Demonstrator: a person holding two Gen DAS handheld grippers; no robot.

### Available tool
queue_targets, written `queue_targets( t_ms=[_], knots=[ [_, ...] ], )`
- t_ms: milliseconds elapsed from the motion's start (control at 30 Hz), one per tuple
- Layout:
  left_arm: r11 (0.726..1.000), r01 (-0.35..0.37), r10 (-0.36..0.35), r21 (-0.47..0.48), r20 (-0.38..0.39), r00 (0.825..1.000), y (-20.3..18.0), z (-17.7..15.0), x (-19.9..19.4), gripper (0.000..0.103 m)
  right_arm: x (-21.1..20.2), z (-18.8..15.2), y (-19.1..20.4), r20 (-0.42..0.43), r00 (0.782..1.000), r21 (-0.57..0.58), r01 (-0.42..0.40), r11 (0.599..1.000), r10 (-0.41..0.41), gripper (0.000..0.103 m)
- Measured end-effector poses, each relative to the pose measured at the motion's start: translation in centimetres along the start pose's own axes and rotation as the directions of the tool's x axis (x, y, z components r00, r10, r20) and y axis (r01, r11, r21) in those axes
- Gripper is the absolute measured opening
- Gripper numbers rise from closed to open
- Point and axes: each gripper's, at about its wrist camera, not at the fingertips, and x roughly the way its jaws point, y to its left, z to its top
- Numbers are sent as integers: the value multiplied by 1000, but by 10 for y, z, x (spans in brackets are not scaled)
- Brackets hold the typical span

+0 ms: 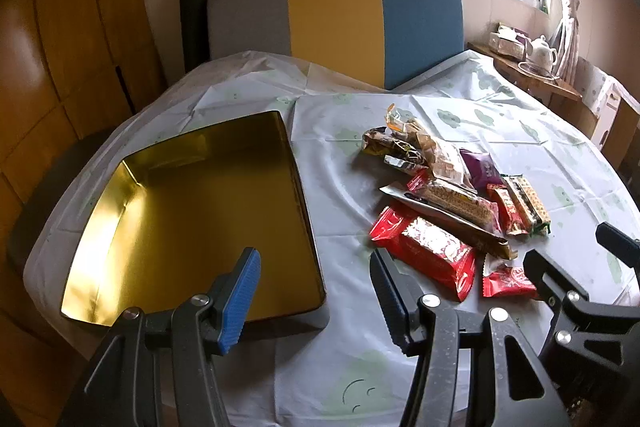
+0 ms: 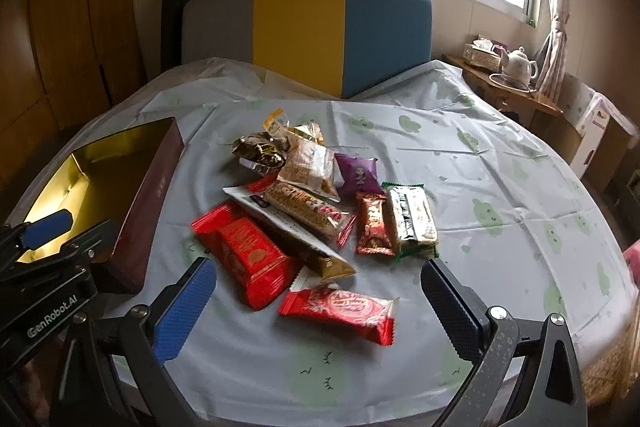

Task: Organize snacks
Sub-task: 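Move the left tool toward the red pastry packet in the snack pile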

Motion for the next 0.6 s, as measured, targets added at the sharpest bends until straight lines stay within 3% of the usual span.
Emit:
queue_targets(
  t_ms=[200, 367, 600],
  knots=[
    [999, -13, 13, 48, 5, 1000, -8, 1, -1, 58, 0, 0, -11, 9, 1000, 19, 2, 1000, -2, 103],
    [999, 24, -25, 23, 66, 998, -12, 1, -3, 58, 0, 0, -20, 12, 1000, 36, 9, 999, -10, 103],
    [999, 36, -37, 29, 44, 998, -16, 2, -1, 58, 2, 5, -30, 19, 999, 50, 27, 998, -28, 103]
  ],
)
